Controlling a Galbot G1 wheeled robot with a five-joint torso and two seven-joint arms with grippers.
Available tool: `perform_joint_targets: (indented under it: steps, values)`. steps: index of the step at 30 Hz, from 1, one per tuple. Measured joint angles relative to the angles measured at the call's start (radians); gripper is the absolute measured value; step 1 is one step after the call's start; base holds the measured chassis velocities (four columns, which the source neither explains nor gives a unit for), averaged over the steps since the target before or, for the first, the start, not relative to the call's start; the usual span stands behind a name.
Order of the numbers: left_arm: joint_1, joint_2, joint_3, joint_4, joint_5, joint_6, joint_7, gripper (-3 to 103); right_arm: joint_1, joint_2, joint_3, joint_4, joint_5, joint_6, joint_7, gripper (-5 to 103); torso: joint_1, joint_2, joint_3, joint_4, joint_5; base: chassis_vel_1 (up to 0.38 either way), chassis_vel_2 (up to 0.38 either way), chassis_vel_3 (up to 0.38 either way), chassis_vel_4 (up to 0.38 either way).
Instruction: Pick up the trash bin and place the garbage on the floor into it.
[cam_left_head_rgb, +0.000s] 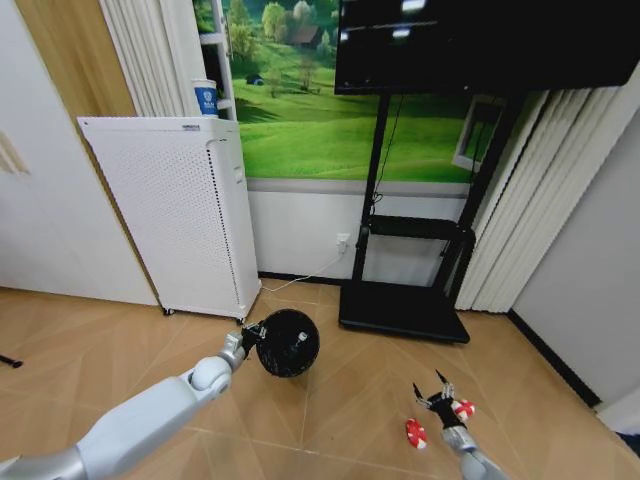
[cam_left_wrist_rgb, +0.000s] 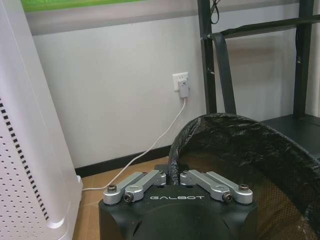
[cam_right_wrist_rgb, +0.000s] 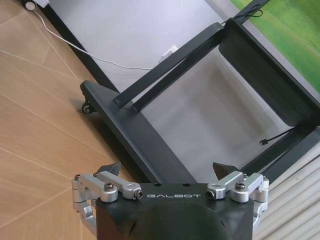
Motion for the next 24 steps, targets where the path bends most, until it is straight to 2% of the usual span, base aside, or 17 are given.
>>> perform_joint_targets:
  steps: [4, 24]
  values:
    - [0.025, 0.003, -0.01, -0.011, 0.008, -0.005, -0.002, 6, -0.012, -0.004, 0.017, 0.011, -0.011, 0.01, 0.002, 100, 0.0, 0.0, 0.0, -0.0005, -0.0002, 0.0, 0.0, 0.0, 0.0]
    - [0.107, 0.031, -0.057, -0.04, 0.035, -0.014, -0.003, 6, -0.082, -0.003, 0.116, 0.048, -0.095, 0.061, 0.028, 100, 0.0, 0.0, 0.0, -0.0001, -0.0001, -0.013, -0.014, -0.014, -0.012]
